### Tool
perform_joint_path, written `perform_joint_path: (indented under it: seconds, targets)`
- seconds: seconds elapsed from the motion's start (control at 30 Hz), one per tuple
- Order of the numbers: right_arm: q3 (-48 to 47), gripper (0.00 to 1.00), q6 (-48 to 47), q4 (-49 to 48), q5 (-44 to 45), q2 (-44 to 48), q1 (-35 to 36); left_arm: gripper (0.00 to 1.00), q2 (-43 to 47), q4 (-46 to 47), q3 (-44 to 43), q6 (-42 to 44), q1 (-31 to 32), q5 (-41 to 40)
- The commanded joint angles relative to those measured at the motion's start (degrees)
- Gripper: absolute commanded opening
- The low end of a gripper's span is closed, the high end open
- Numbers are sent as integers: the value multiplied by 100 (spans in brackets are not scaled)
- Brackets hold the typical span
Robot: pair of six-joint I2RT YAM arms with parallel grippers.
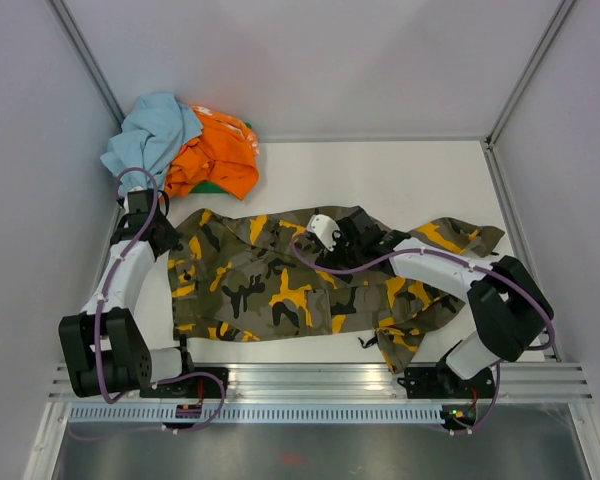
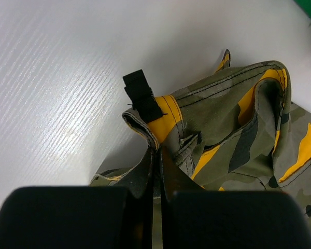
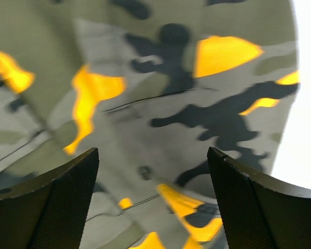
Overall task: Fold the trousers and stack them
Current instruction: Flatten the trousers out
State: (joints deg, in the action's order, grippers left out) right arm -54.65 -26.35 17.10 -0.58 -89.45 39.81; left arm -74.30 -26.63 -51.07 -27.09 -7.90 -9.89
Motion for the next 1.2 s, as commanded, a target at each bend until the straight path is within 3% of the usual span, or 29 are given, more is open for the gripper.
perform_joint_path:
  seconds: [0.0,0.13,0.37,0.5,0.53,0.57,0.63,0.8,1.0,1.17]
  targets:
    - [-27,90,-239,-559,796,-116,35,5,100,132,27,28,25,128]
    - [-45,80,-292,-691,770,-397,35,5,83,167,36,11,17,93]
    - [-168,53,-292,-349,402,-600,35,5,65,150,-17,37,17,-57]
    - [-265,55,-187,-137,269,-644,35,5,39,158,-8,29,17,-31]
    - [-239,52,-178,-181,312,-679,35,5,30,167,-8,29,17,-22]
    - [-239,28,-178,-207,348,-723,35,4,21,167,0,20,17,-22]
    - [-335,0,-169,-181,584,-898,18,4,4,167,-17,11,17,5]
    - [-1150,0,85,118,524,-838,-307,4,47,132,-44,46,17,-30]
    - [-2127,0,25,-216,-134,-380,-1053,2,65,114,-35,90,17,-92]
    - [-3084,0,-45,-93,-863,-915,-1835,2,74,193,9,116,17,-171]
